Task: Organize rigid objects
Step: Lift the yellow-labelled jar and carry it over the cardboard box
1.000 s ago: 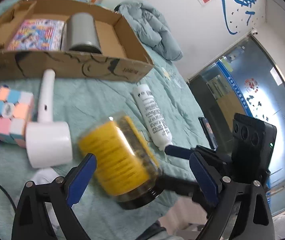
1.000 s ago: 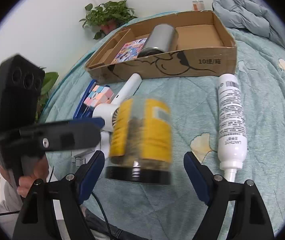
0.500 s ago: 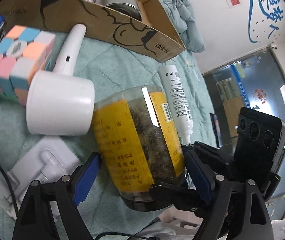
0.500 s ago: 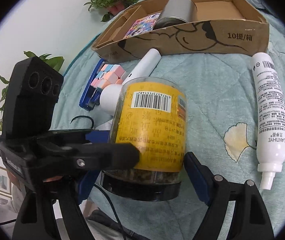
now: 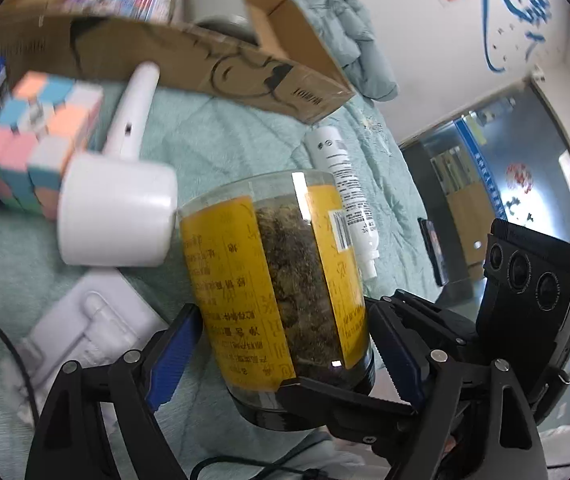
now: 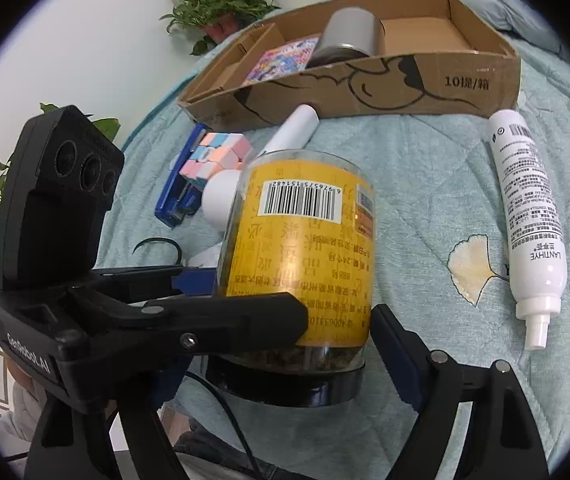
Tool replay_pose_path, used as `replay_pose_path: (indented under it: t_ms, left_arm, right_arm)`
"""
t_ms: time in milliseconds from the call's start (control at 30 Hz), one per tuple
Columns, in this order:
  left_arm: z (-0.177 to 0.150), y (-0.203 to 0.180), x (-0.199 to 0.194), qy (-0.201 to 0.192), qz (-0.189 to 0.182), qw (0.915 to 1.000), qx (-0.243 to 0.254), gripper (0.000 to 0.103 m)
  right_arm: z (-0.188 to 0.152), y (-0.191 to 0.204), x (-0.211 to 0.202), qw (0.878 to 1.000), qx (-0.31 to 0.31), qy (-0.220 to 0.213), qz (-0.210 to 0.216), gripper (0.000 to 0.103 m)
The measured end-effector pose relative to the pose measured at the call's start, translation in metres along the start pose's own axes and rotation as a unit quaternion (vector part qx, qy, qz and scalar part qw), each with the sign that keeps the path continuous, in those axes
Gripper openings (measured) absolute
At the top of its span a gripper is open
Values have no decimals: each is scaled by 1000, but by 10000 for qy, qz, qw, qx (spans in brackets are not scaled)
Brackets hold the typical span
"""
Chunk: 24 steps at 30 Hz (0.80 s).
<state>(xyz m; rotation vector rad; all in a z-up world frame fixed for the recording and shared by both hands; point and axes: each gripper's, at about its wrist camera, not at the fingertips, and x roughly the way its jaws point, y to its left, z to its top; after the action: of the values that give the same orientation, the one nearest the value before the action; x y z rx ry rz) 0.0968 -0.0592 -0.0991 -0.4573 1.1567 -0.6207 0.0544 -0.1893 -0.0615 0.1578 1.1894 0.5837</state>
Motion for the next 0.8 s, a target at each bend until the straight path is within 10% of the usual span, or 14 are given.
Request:
replay_pose_path:
  t_ms: [800]
  left_arm:
    - [103, -72, -76, -1157, 351, 9861, 1138, 81]
  right_arm:
    - [89, 24, -58, 9886, -641, -1345, -233, 83]
